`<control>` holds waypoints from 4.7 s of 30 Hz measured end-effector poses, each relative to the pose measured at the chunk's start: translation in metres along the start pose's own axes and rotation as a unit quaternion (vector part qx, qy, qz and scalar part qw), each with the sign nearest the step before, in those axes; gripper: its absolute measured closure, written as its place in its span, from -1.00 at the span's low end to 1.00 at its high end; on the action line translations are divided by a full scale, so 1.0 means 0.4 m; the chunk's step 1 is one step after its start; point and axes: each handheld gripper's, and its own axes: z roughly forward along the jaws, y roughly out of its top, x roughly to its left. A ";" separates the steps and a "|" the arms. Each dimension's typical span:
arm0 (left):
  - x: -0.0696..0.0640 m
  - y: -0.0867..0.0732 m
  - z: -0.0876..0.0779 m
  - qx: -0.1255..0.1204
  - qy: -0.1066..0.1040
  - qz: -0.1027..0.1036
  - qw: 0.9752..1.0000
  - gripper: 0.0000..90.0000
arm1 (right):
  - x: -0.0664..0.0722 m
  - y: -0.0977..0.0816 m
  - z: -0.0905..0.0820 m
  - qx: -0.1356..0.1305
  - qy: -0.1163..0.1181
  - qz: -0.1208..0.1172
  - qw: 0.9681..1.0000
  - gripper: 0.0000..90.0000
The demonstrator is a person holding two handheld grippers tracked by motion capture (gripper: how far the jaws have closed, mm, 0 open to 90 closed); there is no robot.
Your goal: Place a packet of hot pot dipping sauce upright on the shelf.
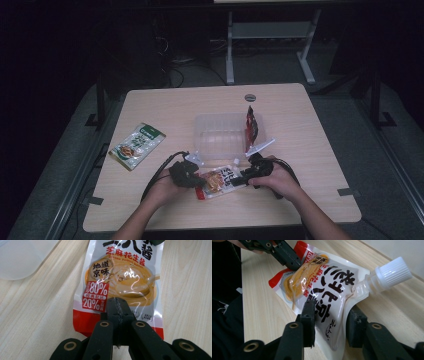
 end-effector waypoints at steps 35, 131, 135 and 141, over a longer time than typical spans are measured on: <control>-0.003 -0.014 -0.083 -0.051 0.041 0.016 0.998 1.00 | 0.057 0.046 -0.063 -0.019 0.065 -0.032 0.997 1.00; -0.020 -0.094 -0.112 -0.074 -0.016 -0.024 0.997 -0.26 | 0.025 0.223 -0.345 -0.140 0.031 -0.059 0.988 1.00; -0.019 -0.096 -0.112 -0.071 -0.015 -0.022 0.997 -0.26 | 0.004 0.228 -0.345 -0.132 0.020 -0.052 0.990 1.00; -0.018 -0.096 -0.111 -0.070 -0.015 -0.025 0.997 -0.26 | -0.019 0.237 -0.347 -0.120 0.005 -0.048 0.992 1.00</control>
